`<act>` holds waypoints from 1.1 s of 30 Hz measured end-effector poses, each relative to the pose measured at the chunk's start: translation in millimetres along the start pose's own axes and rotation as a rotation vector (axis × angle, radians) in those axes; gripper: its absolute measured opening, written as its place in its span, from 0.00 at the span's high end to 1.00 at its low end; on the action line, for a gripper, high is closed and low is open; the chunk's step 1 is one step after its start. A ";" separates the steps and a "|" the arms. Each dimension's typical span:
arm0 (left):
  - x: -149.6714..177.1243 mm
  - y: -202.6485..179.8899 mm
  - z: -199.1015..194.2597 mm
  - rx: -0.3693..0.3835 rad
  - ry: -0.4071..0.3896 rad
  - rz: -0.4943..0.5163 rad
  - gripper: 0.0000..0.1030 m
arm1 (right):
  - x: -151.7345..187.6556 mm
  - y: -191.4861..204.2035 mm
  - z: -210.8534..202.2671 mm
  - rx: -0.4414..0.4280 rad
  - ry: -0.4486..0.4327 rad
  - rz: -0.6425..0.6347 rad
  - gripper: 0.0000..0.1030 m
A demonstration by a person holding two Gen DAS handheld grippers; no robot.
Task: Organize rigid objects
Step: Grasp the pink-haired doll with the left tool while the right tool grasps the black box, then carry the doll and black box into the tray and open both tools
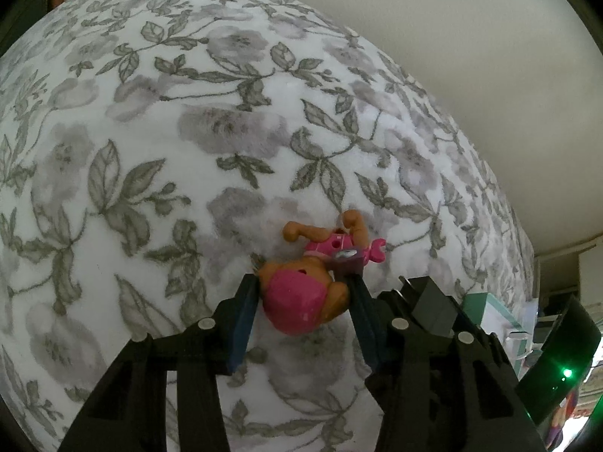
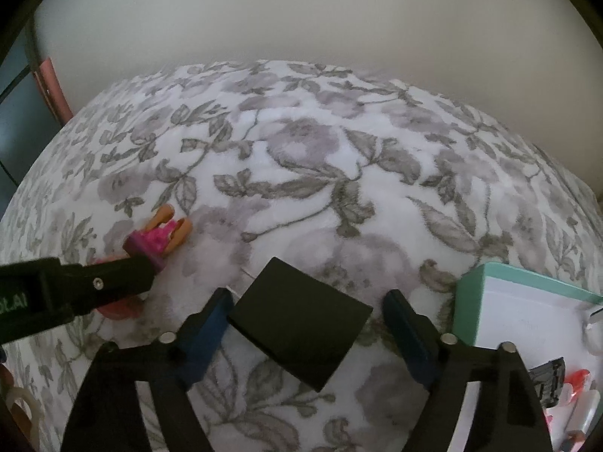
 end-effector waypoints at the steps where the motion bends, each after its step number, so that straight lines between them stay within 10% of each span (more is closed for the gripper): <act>1: 0.1 0.3 -0.7 0.001 0.000 0.001 0.52 | 0.4 -0.6 -0.6 0.003 0.000 0.002 0.24; 33: 9.0 -62.9 -87.1 0.065 -0.121 0.134 0.52 | -2.7 -40.1 -111.7 0.003 -0.088 0.127 0.35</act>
Point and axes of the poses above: each gripper's, at about its wrist camera, not at the fingertips, and z roughly the way its jaws point, y to its left, x to its underside, the point moved 8 cm from there along z, roughly the way its jaws point, and after that the axes turned 12 degrees about -y, right-handed, at the moved point
